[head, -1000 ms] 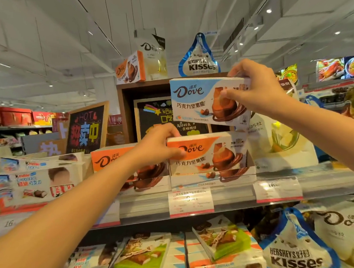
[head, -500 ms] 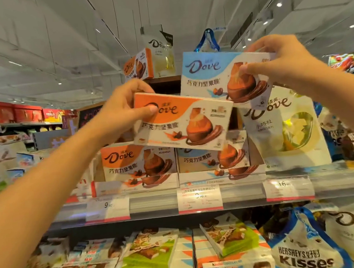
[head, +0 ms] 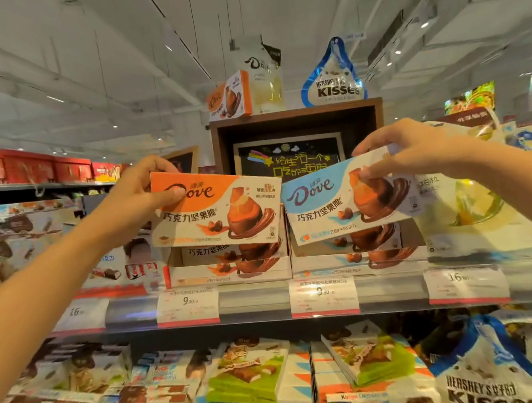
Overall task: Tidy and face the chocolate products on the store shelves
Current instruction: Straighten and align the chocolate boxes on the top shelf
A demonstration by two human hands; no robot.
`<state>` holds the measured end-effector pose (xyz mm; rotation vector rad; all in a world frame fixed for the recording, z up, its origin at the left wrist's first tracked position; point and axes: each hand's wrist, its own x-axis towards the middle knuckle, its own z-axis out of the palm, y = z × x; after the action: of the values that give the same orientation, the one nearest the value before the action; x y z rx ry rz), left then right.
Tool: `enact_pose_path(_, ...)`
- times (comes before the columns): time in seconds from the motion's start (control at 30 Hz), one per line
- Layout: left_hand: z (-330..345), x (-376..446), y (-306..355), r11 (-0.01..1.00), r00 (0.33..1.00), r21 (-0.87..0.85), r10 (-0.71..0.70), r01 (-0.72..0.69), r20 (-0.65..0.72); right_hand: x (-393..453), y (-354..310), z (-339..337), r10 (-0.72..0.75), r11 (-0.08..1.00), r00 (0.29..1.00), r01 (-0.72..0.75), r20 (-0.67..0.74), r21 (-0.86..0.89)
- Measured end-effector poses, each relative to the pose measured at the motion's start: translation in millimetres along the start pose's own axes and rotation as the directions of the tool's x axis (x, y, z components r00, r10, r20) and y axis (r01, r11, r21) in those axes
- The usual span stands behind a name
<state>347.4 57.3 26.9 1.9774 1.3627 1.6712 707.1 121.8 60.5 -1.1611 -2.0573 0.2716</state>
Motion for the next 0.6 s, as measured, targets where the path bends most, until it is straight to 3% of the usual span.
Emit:
enact_pose_path(0.13,8,-4,-19,0.996,0.997,-0.055,-0.066,0.069,0.05,-9,21,20,-0.044,0.998,0.998,0.046,-0.052,0.033)
enact_pose_path(0.23,9,-4,-27,0.99,0.981,-0.05,-0.127,0.135,0.146,-14,34,28,-0.06,0.998,0.998,0.061,-0.015,0.031)
enact_pose_path(0.33,7,1,-25,0.962,0.988,0.273,-0.032,-0.01,0.149,-16,39,28,-0.066,0.985,0.992,0.081,0.103,-0.154)
enact_pose_path(0.47,2,13,-10,0.647,0.948,0.694,0.188,-0.317,0.258,-9,31,26,-0.059,0.883,0.988,0.118,0.143,-0.454)
enact_pose_path(0.6,11,19,2,0.476,0.874,0.78,-0.047,-0.407,0.484,-2,12,32,-0.086,0.878,0.978,0.165,0.192,-0.449)
